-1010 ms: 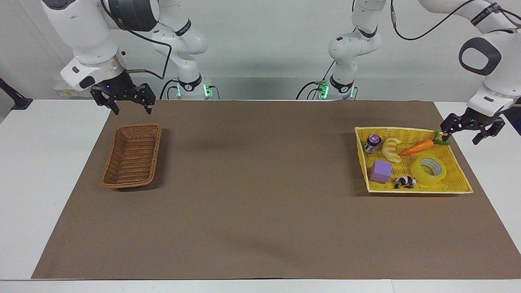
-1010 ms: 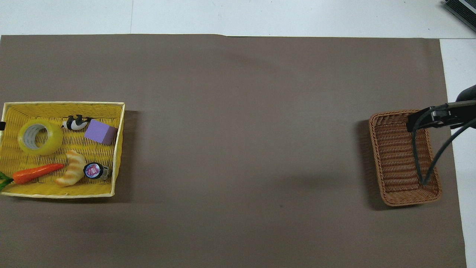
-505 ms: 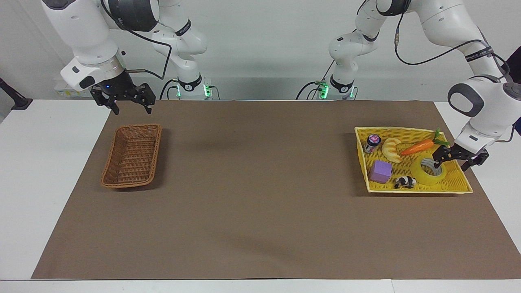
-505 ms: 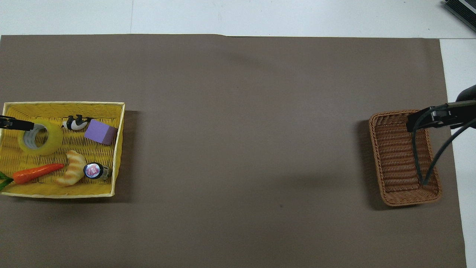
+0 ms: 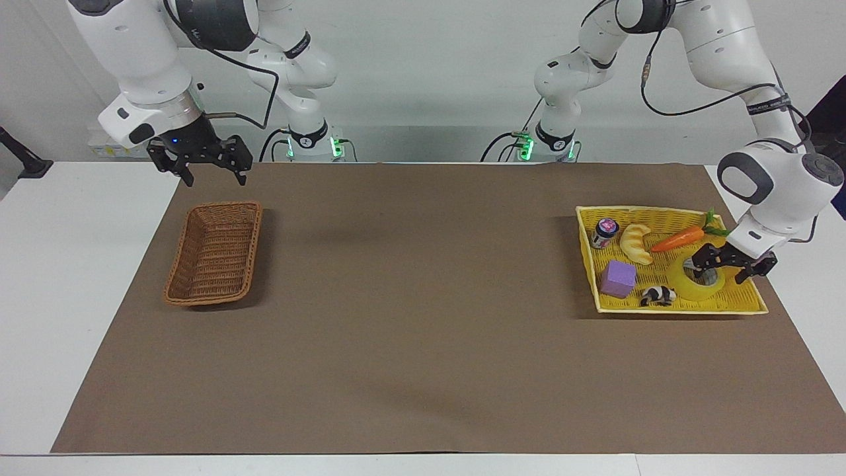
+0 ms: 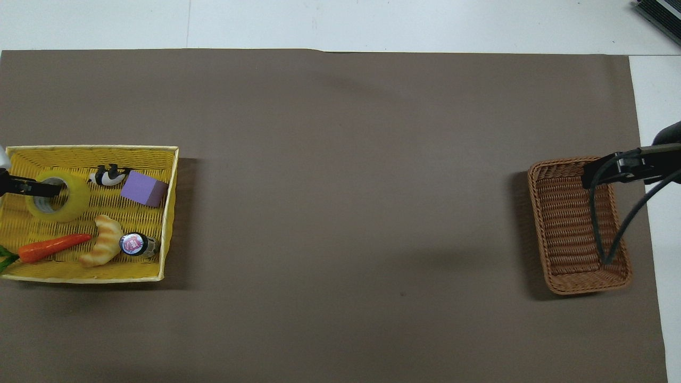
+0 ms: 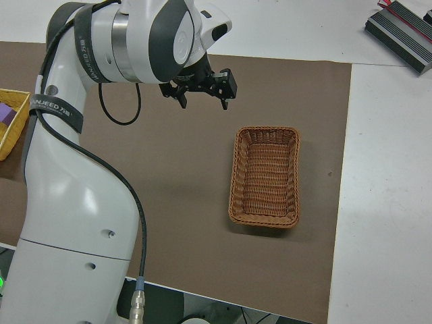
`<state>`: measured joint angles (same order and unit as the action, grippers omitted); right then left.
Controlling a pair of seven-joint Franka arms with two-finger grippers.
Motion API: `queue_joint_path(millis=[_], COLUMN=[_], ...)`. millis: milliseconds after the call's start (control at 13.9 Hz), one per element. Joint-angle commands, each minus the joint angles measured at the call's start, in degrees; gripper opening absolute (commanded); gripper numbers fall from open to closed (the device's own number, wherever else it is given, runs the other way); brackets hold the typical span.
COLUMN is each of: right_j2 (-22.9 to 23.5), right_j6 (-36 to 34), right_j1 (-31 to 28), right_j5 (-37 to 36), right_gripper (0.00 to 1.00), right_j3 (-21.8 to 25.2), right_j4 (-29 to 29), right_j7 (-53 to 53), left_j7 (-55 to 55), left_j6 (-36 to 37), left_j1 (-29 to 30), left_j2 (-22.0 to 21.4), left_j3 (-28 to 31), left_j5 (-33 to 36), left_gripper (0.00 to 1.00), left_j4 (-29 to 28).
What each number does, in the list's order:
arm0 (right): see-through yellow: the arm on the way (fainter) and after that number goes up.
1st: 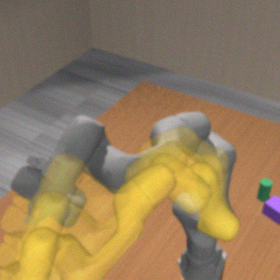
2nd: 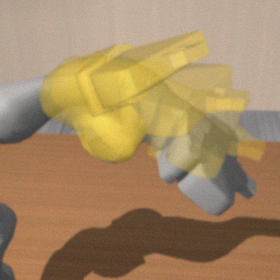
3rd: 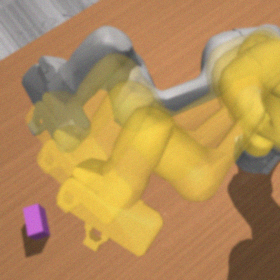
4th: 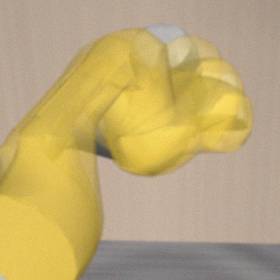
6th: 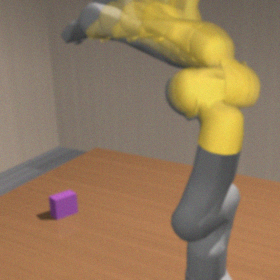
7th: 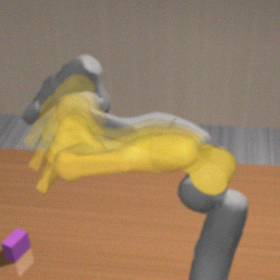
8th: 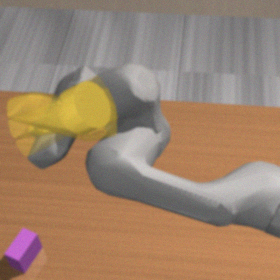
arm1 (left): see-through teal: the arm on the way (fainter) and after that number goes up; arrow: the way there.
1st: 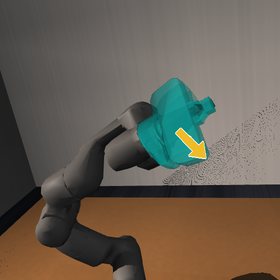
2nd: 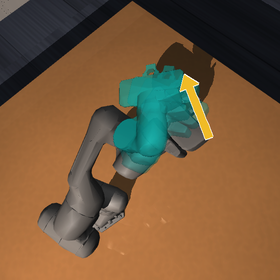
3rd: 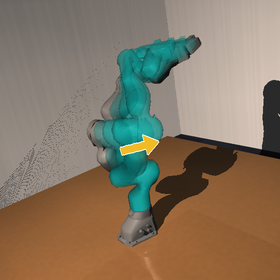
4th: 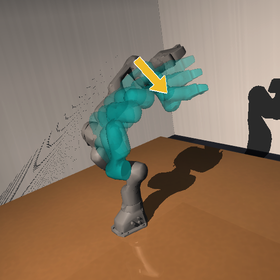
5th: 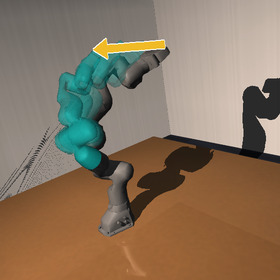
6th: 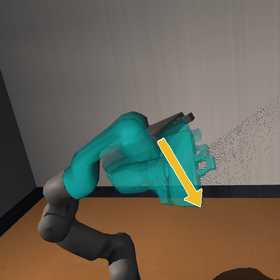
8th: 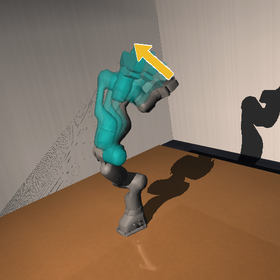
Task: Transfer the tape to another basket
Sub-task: 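Lower the left gripper into the tape roll's center hole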
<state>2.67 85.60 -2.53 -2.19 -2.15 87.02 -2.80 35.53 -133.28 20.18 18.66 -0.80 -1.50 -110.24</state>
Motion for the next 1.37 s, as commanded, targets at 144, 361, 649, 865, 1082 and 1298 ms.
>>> queue_joint_path(millis=[144, 361, 649, 865, 1082, 1298], right_j2=[-0.48, -0.48, -0.48, -0.65, -0.65, -0.56], right_j6=[0.53, 0.53, 0.53, -1.91, -1.75, -1.66], right_j1=[-0.72, -0.72, -0.72, -0.63, -0.72, -0.72], right_j5=[-0.27, -0.27, -0.27, -0.27, -0.27, -0.18], right_gripper=[1.0, 1.0, 1.0, 1.0, 1.0, 1.0], right_j3=[-0.57, -0.57, -0.57, -0.75, -0.75, -0.75], right_j4=[0.25, 0.25, 0.25, 0.17, 0.17, 0.08], right_j7=[-0.45, -0.45, -0.45, -0.72, -0.37, -0.19], left_j7=[1.83, 5.5, 5.69, 5.08, 4.99, 3.07], left_j6=[-0.93, -0.4, 1.97, 5.13, 9.34, 14.27], left_j1=[0.65, 1.43, 1.18, 0.56, -1.71, -5.23], left_j2=[0.24, 0.24, -0.72, -3.97, -8.1, -11.0], left_j3=[-0.34, -0.34, -0.34, -0.43, -0.52, -0.6], left_j5=[-1.14, -1.14, -1.05, -1.14, -1.14, -1.14], left_gripper=[0.56, 0.0, 0.0, 0.0, 0.0, 0.0], left_j4=[-1.29, -0.86, 0.9, 0.91, 0.11, -0.67])
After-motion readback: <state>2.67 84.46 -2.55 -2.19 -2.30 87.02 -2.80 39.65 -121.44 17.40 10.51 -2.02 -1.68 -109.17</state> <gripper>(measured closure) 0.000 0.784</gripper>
